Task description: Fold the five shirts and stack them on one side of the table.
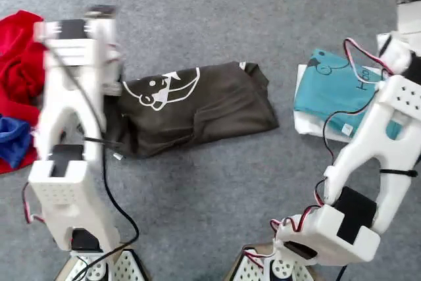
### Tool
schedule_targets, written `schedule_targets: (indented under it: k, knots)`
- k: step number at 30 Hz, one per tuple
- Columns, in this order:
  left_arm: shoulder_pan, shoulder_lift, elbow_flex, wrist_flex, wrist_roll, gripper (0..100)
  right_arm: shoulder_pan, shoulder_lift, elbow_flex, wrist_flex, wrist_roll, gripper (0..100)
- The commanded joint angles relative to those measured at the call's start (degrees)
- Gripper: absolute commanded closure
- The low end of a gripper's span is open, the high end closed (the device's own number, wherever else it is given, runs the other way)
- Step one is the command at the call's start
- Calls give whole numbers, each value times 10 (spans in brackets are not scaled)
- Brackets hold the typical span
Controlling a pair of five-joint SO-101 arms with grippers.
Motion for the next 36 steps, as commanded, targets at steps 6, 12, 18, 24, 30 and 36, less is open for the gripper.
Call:
schedule_targets:
  k: [6, 12, 18, 24, 30, 36]
  knots:
    - [191, -31, -28, -95, 67, 971, 49, -33, -46, 3, 1, 977]
    - [274, -31, -29, -171, 128, 971, 49, -33, -46, 3, 2, 977]
    - [313, -9, -34, -255, 196, 971, 49, -33, -46, 3, 3, 977]
    - [338, 52, -93, -280, 222, 971, 45, -33, -45, 3, 0, 977]
    - [342, 138, -210, -275, 233, 971, 45, -34, -45, 3, 0, 977]
    - [370, 217, -325, -231, 233, 971, 44, -34, -45, 3, 0, 977]
